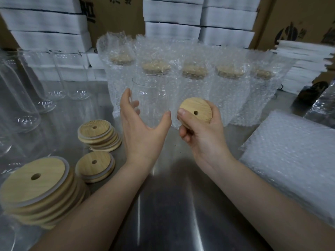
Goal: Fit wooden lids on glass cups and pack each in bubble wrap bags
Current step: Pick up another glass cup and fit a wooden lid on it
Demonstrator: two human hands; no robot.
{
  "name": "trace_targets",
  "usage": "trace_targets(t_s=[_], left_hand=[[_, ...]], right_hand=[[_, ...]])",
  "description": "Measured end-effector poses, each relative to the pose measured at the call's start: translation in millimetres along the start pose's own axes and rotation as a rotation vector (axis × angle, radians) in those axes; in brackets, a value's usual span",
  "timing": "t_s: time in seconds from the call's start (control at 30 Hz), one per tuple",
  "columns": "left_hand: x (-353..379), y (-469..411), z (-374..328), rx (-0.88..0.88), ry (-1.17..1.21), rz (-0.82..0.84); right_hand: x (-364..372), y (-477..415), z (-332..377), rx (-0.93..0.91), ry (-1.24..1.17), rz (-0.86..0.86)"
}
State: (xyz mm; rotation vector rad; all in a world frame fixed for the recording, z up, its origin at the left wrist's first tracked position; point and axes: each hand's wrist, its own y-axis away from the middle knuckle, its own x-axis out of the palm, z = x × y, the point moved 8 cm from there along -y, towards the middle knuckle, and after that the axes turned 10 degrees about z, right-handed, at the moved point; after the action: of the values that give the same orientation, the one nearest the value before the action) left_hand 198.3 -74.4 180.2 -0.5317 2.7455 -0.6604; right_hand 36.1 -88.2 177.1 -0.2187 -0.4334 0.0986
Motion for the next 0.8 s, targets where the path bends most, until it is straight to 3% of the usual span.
trace_targets(t_s=[0.5,0.8], left_hand=[[2,-2,7,-0.008,-0.047,-0.012],[-5,-4,6,-0.006,-0.067,-0.069]], right_hand=[[-8,-3,-9,0.085,0.050,-0.067],[3,-4,-11,0.112,-0.243,0.052]])
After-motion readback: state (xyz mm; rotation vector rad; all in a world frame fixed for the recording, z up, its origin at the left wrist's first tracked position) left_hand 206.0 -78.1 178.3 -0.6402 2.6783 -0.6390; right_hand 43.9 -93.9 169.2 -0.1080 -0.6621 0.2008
